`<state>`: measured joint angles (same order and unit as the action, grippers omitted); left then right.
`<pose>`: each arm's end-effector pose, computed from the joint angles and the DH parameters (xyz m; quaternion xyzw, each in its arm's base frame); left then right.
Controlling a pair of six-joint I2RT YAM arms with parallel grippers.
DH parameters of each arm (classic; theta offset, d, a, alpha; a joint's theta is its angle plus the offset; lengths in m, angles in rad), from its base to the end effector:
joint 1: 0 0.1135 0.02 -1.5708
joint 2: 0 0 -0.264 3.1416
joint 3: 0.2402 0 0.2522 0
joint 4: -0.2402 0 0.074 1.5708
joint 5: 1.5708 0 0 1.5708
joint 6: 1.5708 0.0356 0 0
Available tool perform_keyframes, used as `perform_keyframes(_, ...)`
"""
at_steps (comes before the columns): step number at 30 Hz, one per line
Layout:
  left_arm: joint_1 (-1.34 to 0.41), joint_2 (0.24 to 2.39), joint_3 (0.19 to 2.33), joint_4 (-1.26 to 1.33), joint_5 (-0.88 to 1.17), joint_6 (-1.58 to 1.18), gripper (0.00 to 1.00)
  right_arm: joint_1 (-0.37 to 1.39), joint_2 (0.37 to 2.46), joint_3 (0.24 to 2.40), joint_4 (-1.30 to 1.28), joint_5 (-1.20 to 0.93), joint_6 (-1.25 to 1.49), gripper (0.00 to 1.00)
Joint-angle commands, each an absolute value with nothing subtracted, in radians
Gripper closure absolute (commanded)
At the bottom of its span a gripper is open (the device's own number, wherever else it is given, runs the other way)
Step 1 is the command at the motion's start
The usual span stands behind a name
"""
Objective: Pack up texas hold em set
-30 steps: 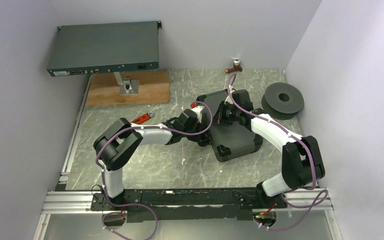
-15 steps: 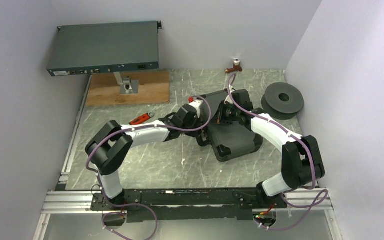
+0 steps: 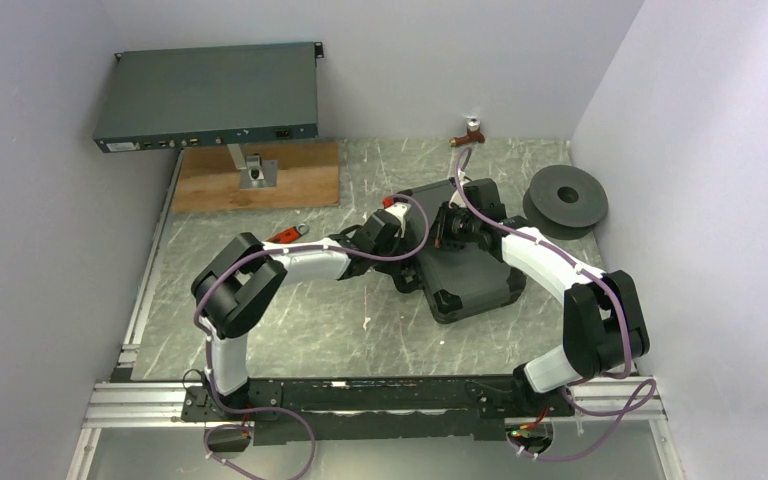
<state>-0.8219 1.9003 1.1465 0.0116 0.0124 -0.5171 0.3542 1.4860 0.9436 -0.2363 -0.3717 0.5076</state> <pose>0.2760 -0.2976 0.1653 0.1414 0.9044 -0.2543 0.3121 0.2907 0.1213 0.2262 -0.0016 0.9095 0.3133 0.2733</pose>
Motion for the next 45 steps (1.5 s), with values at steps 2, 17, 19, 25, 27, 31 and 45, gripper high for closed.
perform_keyframes(2,-0.823,1.916,1.138,0.018,0.003,-0.533,1.00,0.356,1.543,0.908,-0.385,-0.292,0.460,1.00)
perform_keyframes(17,-0.824,1.570,1.035,0.002,-0.092,-0.460,0.65,0.358,1.427,0.877,-0.295,-0.424,0.452,1.00)
perform_keyframes(19,-0.825,1.506,1.018,-0.039,-0.113,-0.438,0.52,0.365,1.377,0.862,-0.255,-0.483,0.445,0.90)
perform_keyframes(25,-0.825,1.272,0.962,-0.143,-0.209,-0.360,0.29,0.398,1.242,0.838,-0.173,-0.518,0.435,0.38)
perform_keyframes(27,-0.825,1.181,0.949,-0.177,-0.221,-0.334,0.19,0.408,1.205,0.842,-0.160,-0.505,0.429,0.24)
perform_keyframes(31,-0.824,0.996,0.922,-0.222,-0.243,-0.272,0.08,0.434,1.149,0.855,-0.129,-0.491,0.421,0.01)
perform_keyframes(45,-0.824,0.557,0.907,-0.573,-0.648,-0.089,0.00,0.556,1.006,0.887,-0.021,-0.276,0.369,0.00)
